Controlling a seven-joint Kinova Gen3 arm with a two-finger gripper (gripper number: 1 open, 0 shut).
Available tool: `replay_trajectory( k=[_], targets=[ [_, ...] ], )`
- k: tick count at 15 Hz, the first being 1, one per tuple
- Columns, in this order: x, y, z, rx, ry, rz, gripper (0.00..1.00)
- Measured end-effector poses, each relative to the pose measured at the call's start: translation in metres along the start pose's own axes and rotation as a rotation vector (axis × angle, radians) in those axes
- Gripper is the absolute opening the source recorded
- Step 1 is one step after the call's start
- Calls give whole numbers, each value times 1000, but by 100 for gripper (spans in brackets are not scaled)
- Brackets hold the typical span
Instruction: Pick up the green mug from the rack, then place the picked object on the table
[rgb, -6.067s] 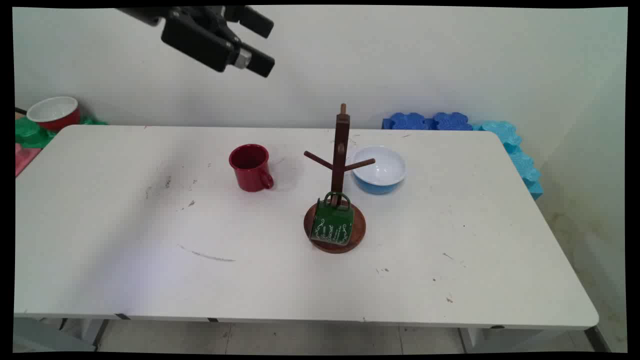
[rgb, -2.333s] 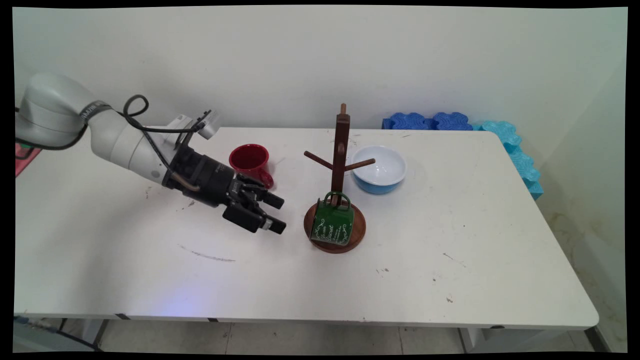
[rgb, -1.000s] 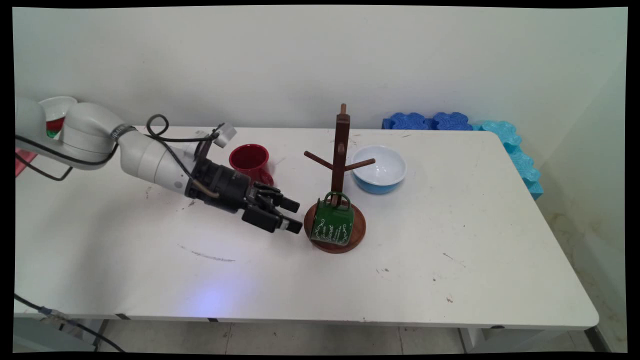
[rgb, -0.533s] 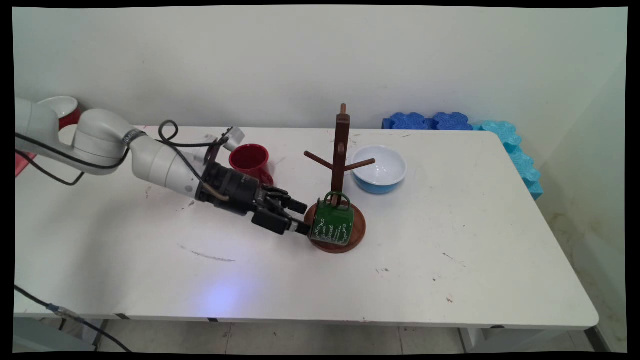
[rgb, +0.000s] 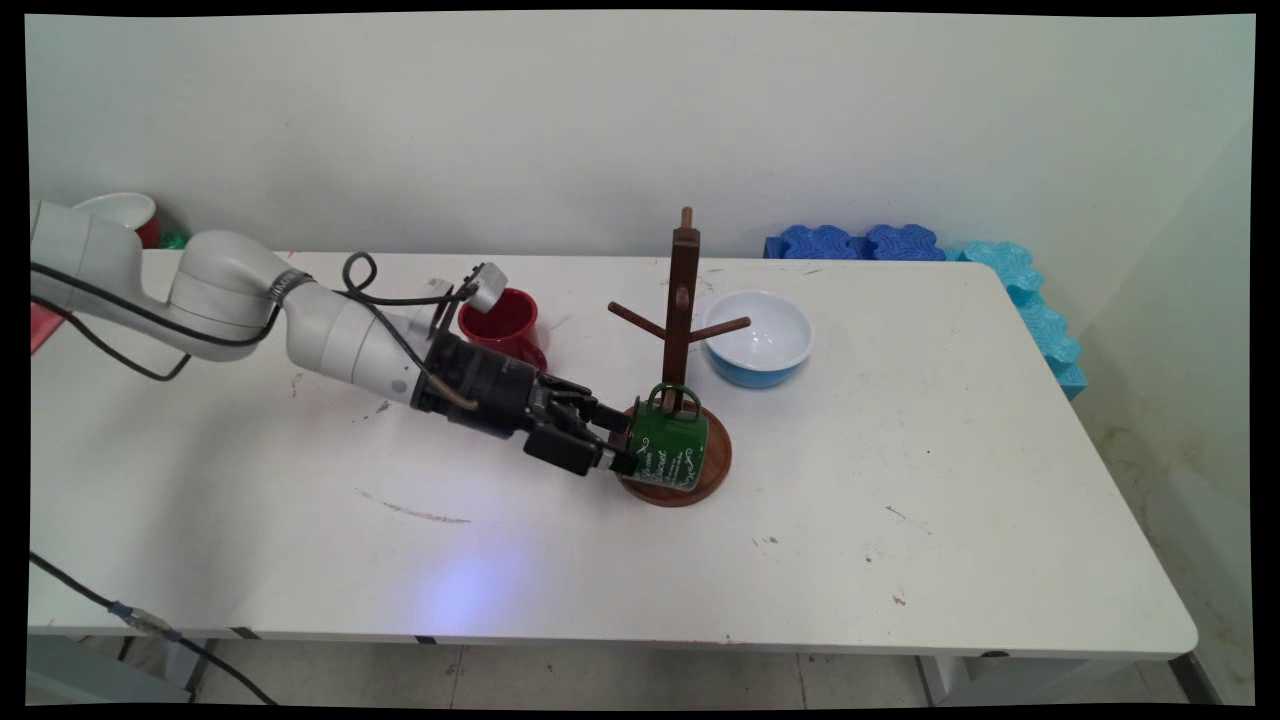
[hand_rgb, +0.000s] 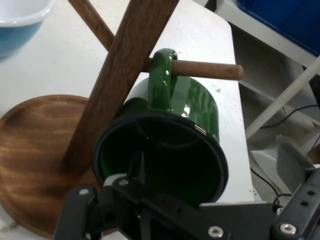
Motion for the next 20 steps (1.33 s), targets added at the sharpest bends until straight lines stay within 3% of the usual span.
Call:
replay_trajectory(
  k=[9, 10, 20],
  targets=[
    [2, -1, 10, 28, 2, 0, 100],
    [2, -1, 10, 30, 2, 0, 0],
    [3, -2, 12, 31, -1, 3, 0]
  ],
)
